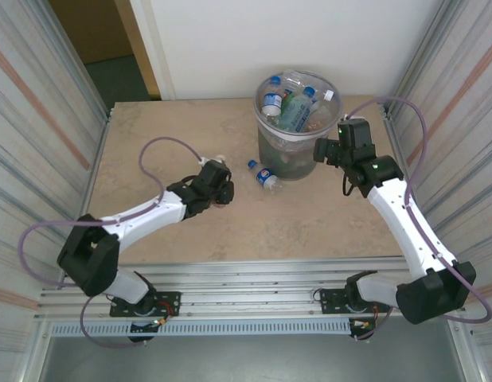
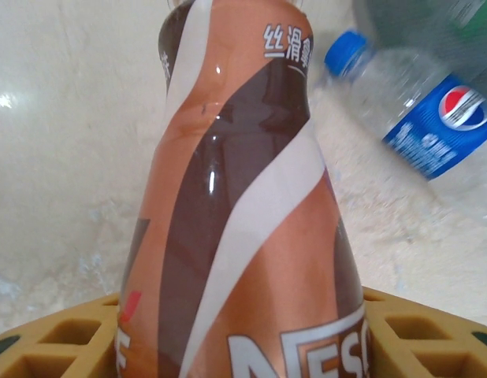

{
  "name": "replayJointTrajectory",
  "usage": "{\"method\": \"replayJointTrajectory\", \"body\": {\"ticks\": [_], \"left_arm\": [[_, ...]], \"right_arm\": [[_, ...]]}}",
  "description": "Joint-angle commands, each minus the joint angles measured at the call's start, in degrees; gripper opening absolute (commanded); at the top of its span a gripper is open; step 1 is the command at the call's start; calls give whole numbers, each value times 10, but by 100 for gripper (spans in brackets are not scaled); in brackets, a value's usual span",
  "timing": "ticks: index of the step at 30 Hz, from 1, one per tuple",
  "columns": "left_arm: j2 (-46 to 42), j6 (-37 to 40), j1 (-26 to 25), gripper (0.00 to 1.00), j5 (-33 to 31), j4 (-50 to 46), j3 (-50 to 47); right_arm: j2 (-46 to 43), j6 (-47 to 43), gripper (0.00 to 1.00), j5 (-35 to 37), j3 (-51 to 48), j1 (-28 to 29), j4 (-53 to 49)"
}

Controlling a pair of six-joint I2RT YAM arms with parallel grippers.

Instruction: Put the plastic bottles in the bin

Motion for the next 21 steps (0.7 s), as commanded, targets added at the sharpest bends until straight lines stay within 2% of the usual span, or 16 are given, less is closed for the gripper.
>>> {"method": "replayJointTrajectory", "body": {"ticks": [1,7,10,15,21], "left_arm": [[-52,31,5,36,-22,-6,-4],[-118,84,8,36,-16,0,21],[-136,114,13,36,7,14,49],[-124,154,13,36,80,42,124],[-61,192,13,36,176,82,232]], "right_arm": [[-23,24,98,3,-13,-11,-2],[-39,40,98,0,-35,-20,-6],[-49,53,98,-6,-47,-26,-11],[-75,72,98,-9,-76,-44,-15],[-96,91,98,-28,-98,-69,-22]]}}
